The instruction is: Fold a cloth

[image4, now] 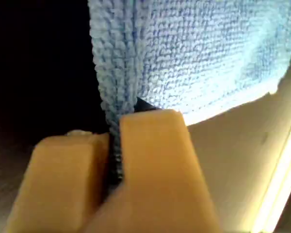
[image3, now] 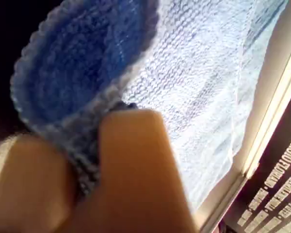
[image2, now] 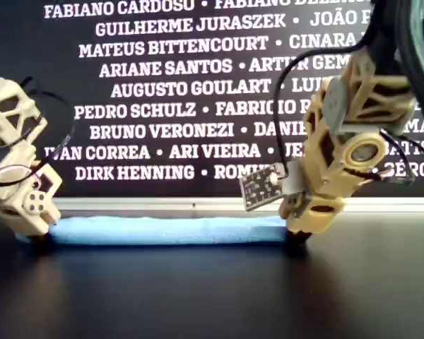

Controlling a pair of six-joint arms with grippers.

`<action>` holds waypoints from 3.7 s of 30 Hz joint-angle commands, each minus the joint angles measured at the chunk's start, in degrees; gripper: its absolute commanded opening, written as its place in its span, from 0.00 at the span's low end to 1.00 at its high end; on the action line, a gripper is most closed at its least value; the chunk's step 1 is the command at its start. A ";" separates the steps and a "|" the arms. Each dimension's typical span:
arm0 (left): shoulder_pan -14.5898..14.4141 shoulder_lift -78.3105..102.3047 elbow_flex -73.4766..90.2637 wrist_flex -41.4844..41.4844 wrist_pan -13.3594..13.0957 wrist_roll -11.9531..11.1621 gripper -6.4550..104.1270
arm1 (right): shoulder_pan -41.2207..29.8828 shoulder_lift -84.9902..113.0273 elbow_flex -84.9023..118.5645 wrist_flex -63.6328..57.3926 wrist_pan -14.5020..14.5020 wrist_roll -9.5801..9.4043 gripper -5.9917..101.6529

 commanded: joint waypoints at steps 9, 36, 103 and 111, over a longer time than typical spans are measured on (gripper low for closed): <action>-3.08 24.70 17.67 0.26 0.18 -0.09 0.06 | -1.67 24.96 19.34 -0.26 -0.35 0.35 0.05; -14.85 47.02 40.87 0.26 -0.62 -0.09 0.06 | -1.41 55.99 53.26 -0.26 -0.35 0.35 0.06; 3.78 108.54 69.26 -0.79 -0.97 0.09 0.80 | -9.40 113.64 99.32 0.62 -0.35 -7.38 0.69; 3.78 108.54 69.35 -0.79 -0.97 0.70 0.80 | -3.87 85.69 86.04 0.18 0.44 -10.20 0.72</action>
